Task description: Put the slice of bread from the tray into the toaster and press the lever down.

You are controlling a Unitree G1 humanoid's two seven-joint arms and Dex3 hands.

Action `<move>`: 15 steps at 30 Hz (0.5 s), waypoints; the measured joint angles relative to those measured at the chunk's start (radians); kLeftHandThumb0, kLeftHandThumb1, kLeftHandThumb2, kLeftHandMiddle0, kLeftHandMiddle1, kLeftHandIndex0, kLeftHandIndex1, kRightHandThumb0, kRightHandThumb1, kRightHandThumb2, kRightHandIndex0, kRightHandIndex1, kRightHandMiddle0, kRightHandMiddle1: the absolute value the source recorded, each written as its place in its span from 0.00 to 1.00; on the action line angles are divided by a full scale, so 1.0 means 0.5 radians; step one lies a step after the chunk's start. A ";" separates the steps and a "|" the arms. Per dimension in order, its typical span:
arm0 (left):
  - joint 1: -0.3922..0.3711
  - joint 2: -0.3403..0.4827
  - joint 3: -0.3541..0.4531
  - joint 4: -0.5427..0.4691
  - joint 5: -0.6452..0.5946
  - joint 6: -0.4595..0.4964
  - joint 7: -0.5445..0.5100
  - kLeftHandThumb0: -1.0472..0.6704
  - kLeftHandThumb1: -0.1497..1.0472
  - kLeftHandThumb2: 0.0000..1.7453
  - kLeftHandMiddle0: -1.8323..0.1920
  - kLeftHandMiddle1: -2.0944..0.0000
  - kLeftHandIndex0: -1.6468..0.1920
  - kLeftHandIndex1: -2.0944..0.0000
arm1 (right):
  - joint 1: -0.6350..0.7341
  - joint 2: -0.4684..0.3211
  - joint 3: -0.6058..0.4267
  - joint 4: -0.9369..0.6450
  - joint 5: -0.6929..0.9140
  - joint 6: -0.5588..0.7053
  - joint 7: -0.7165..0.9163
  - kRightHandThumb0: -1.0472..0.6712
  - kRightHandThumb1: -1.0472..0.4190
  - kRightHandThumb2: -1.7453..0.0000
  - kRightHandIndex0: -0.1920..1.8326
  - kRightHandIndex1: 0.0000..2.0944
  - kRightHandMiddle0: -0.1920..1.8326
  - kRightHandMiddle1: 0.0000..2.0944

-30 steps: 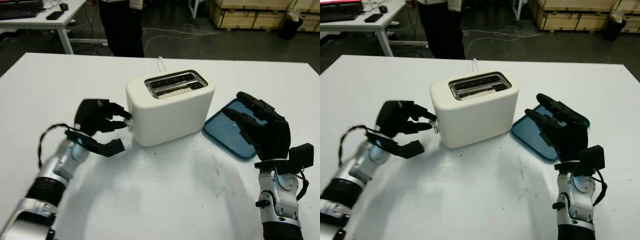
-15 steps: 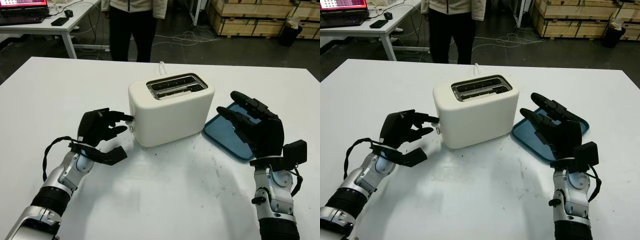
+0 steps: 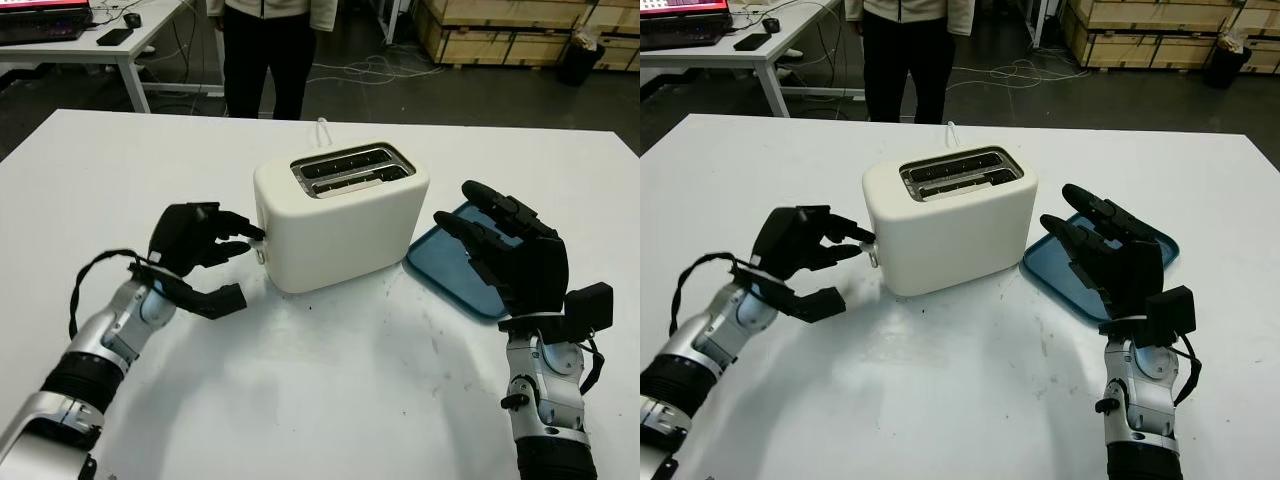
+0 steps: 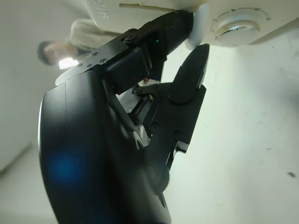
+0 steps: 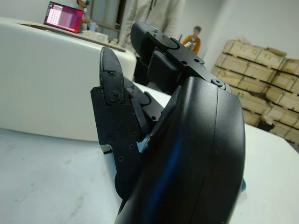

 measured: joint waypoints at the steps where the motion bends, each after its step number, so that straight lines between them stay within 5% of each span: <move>1: -0.010 0.005 -0.009 0.000 0.001 0.001 -0.016 0.45 0.81 0.00 0.45 0.48 0.22 0.99 | 0.003 0.000 0.000 -0.001 -0.003 0.000 -0.008 0.46 0.09 0.88 0.58 0.00 0.50 0.00; 10: -0.048 0.036 -0.031 -0.046 0.001 0.064 -0.142 0.45 0.82 0.00 0.43 0.57 0.22 1.00 | 0.037 -0.005 -0.003 -0.058 -0.028 0.000 -0.050 0.45 0.09 0.89 0.58 0.00 0.50 0.00; 15: -0.048 0.038 -0.037 -0.085 0.002 0.092 -0.163 0.45 0.81 0.00 0.43 0.53 0.22 1.00 | 0.040 -0.008 -0.006 -0.063 -0.022 0.000 -0.034 0.47 0.09 0.88 0.57 0.00 0.50 0.00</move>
